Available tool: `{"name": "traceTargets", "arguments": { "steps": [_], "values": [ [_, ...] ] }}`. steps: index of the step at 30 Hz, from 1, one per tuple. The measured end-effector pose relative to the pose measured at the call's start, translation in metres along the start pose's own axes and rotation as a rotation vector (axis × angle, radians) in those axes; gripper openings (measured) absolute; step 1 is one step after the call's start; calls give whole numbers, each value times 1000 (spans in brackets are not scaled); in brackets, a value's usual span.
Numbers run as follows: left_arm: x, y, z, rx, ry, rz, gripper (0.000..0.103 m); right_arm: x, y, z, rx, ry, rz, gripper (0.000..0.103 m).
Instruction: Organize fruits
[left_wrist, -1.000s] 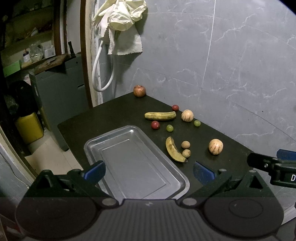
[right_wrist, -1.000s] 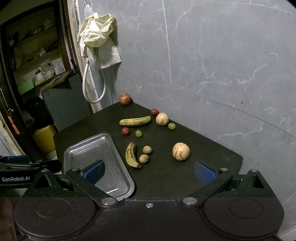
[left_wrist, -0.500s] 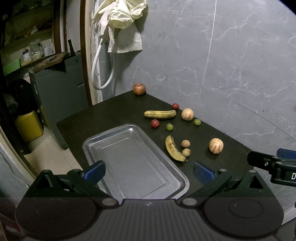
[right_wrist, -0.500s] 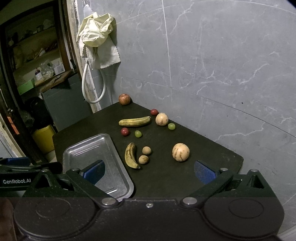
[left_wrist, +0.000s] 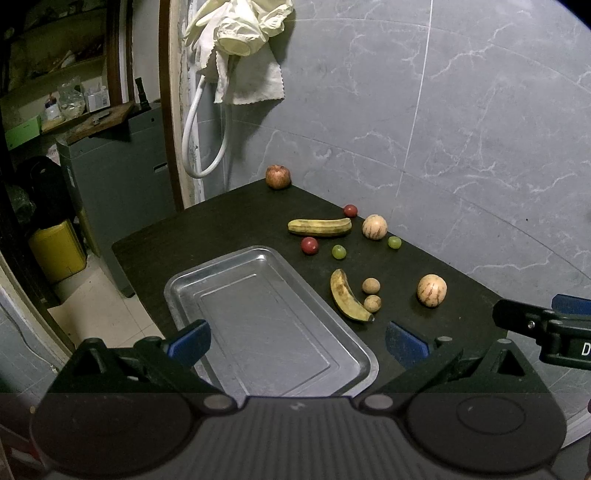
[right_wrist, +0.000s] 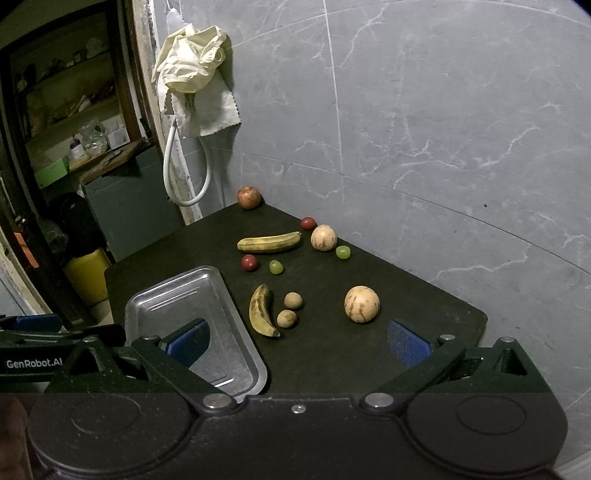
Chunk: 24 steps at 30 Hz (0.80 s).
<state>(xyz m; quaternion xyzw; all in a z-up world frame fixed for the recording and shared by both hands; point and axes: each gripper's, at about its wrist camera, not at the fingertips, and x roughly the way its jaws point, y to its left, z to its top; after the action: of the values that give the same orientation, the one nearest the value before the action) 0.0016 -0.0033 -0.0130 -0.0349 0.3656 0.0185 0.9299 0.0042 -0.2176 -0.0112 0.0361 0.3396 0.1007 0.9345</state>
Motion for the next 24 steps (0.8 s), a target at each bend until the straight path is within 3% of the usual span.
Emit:
{"name": "traceTargets", "arguments": {
  "steps": [24],
  "values": [
    [4,2,-1,-1,4,-7,103,3,0,1,0,1,-3,102]
  ]
}}
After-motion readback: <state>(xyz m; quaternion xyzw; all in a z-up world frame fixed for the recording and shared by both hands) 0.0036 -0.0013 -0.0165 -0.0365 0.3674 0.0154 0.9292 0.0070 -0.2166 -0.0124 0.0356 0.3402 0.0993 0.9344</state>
